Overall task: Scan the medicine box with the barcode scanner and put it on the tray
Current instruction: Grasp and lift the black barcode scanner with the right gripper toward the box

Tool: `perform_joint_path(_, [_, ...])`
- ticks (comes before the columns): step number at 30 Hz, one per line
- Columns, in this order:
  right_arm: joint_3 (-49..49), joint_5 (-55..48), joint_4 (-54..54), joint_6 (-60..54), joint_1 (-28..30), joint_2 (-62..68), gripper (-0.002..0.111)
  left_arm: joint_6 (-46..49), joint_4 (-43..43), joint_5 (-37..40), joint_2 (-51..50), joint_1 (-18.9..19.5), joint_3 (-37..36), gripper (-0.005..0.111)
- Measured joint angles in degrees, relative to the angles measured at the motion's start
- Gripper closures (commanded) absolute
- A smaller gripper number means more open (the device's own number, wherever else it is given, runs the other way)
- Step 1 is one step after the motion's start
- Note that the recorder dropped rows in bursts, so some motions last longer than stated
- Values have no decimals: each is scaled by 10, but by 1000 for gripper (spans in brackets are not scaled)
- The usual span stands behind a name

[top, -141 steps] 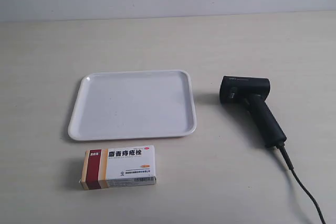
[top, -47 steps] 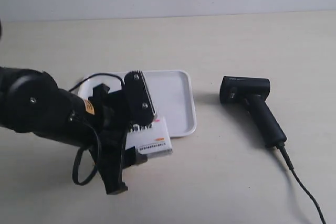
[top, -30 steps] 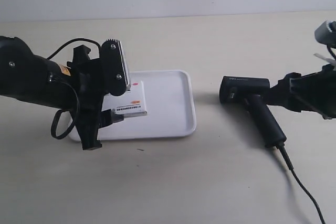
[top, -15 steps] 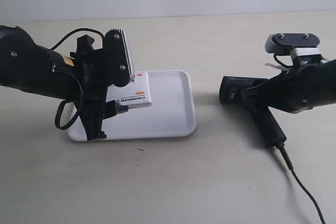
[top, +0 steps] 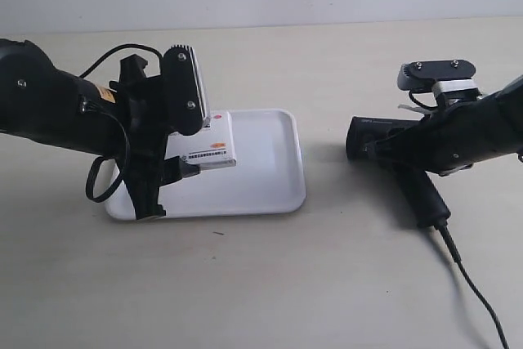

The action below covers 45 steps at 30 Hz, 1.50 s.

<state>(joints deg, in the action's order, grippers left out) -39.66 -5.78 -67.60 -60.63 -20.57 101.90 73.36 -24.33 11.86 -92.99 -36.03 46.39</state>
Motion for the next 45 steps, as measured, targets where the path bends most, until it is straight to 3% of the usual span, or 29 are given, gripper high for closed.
perform_joint_path(8, [0,-19,2,-3,0,-16,99,0,-2,1,0,0,0,107])
perform_joint_path(17, [0,-86,47,-30,0,-129,99,7,-3,1,0,0,0,107])
perform_joint_path(32, [0,-81,104,-32,0,-104,99,14,-3,4,-14,50,0,107])
perform_joint_path(45, [0,-60,108,-42,0,-104,99,31,-14,-8,-47,51,6,107])
